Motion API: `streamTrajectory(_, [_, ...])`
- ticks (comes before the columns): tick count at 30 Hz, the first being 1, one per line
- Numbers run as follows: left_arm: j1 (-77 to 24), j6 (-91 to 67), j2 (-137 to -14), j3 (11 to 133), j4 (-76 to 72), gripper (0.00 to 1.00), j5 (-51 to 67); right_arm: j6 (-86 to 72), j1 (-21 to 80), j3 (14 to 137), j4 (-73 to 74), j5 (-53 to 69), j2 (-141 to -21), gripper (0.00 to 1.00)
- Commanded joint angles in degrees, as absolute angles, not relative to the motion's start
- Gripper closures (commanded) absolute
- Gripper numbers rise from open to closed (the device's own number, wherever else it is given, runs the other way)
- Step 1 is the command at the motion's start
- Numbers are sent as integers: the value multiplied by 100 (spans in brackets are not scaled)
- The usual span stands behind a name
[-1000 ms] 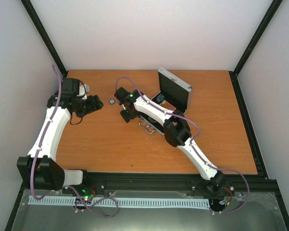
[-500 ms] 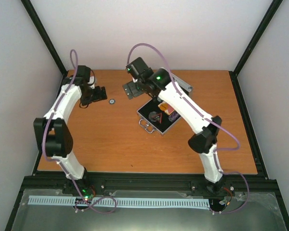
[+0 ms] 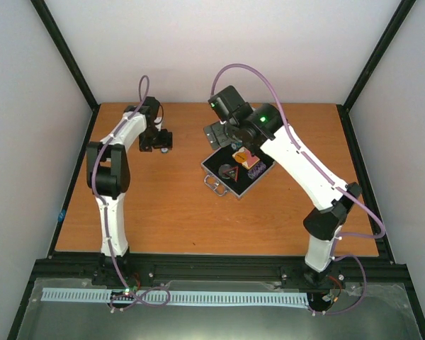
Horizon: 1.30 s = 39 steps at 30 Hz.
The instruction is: Pack up texas hold em set
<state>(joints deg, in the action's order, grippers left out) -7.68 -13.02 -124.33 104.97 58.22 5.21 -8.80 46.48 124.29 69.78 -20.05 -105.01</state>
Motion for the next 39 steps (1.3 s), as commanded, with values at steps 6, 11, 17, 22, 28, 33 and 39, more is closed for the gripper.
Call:
streamTrajectory(6, [-791,-1279,-13272,11628,6168,15,362,-794,4388,12343,7065,-1996,-10408,0])
streamTrajectory(11, [-906,-1224,-13822,12327,6474,18,194,-722,4197,12471,7105,-1833,-10503,0])
streamTrajectory(17, [-958,-1206,-14148,12668,6564,20,-116,-721,4007,12474,7153,-1653,-10563,0])
streamTrajectory(22, [-958,-1177,-14300,12726,6604,21,-250,-662,3917,12393,7155,-1626,-10541,0])
streamTrajectory(28, [-958,-1176,-14430,12894,6583,27,-350,-618,3843,12284,7121,-1527,-10546,0])
streamTrajectory(33, [-958,-1202,-14381,12726,6594,34,-262,-606,3777,12249,7108,-1472,-10540,0])
streamTrajectory(39, [-958,-1162,-13924,11838,6300,36,-285,-598,3707,12188,7074,-1414,-10500,0])
